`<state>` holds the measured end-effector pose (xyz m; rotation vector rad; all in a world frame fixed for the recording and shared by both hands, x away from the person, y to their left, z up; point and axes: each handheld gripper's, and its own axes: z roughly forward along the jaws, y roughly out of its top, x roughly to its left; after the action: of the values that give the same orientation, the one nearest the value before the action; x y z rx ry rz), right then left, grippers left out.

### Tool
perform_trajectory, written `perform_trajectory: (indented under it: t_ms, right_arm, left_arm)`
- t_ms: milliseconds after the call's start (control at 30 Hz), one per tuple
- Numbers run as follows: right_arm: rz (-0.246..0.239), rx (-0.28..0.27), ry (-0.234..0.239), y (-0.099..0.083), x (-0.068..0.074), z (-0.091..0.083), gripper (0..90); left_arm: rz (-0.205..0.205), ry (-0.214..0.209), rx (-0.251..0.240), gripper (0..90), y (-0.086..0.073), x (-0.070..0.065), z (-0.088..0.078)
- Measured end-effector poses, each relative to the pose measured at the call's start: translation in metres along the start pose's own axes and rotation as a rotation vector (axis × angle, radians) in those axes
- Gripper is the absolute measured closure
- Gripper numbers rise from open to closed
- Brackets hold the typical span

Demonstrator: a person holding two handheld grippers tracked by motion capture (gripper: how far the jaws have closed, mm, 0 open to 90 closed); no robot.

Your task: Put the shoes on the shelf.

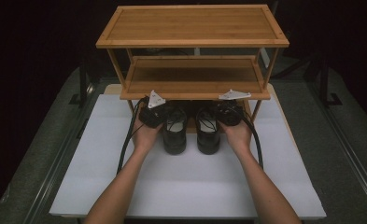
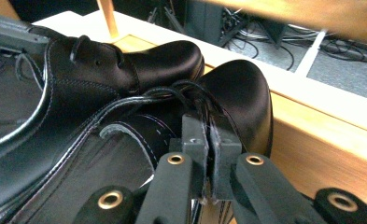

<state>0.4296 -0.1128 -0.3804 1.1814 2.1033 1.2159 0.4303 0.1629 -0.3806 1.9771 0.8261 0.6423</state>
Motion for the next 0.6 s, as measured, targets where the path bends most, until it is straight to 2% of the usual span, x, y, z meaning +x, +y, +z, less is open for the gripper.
perform_trajectory:
  t_ms: [133, 267, 433, 500, 600]
  right_arm:
    - [-0.007, -0.010, -0.014, 0.000, 0.001, 0.003, 86.6]
    - [-0.021, -0.003, -0.012, -0.002, 0.004, 0.004, 86.5]
    - [-0.011, -0.006, -0.002, -0.006, 0.004, 0.004, 86.4]
    - [-0.001, -0.010, -0.004, -0.010, 0.004, 0.002, 86.3]
    - [0.005, -0.015, 0.001, -0.012, 0.002, 0.001, 86.0]
  left_arm:
    - [-0.008, 0.006, 0.002, 87.0, -0.002, -0.001, 0.005]
    - [0.001, -0.010, 0.004, 86.8, -0.003, -0.003, 0.007]
    - [-0.001, -0.034, 0.013, 86.5, -0.005, -0.003, 0.006]
    - [0.009, -0.038, 0.018, 86.3, -0.006, -0.004, 0.005]
    - [-0.006, -0.045, 0.016, 85.6, -0.006, -0.003, 0.004]
